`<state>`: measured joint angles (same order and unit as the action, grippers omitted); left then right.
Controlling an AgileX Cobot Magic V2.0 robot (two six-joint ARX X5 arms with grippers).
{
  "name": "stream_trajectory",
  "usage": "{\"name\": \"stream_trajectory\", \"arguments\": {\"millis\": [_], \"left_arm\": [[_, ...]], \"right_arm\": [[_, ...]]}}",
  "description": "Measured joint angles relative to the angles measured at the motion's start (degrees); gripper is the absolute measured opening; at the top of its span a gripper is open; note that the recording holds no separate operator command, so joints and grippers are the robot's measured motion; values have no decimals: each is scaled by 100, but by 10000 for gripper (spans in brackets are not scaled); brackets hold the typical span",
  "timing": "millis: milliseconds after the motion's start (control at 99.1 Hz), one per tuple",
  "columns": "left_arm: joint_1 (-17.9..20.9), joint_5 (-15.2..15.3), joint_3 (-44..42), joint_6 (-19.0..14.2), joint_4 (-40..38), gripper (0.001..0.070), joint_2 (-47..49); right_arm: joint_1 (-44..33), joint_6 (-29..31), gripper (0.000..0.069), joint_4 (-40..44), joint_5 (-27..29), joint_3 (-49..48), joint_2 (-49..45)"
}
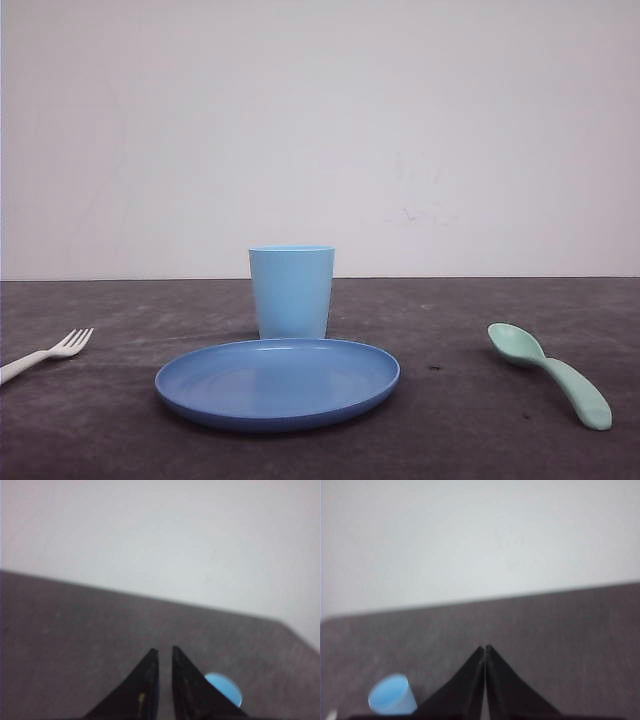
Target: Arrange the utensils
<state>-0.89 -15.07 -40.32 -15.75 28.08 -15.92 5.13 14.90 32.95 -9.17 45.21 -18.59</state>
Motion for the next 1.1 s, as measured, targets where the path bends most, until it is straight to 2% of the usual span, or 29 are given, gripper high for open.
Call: {"name": "stream_trajectory", "arguments": {"millis": [121,242,464,656,969,1029,1059,1100], "left_arm": [[0,197,-629,457,708,24,-636],[0,487,-739,763,922,24,-1134],[-85,595,-737,1034,1217,24,-1998],[-210,627,-737,1250,1224,24,-2551],[-264,636,-737,1322,1226,28,-2765],[-264,636,-737,1320,1226,55,-2763],[-264,636,-737,1320,1226,82,-2763],[-264,636,-737,1320,1226,158,-2763]], "right_arm": [[0,-251,4,518,-4,328,-664],[0,-463,4,850,-2,332,-1263],[0,-850,4,1040,13,332,-2406],[0,-988,4,1056,94,332,-3027],[0,-1040,6,1062,315,332,-3276],[0,-1047,57,1082,313,332,-3276],[0,-1051,109,1102,315,332,-3276],[0,-1056,199,1119,315,330,-3276]]}}
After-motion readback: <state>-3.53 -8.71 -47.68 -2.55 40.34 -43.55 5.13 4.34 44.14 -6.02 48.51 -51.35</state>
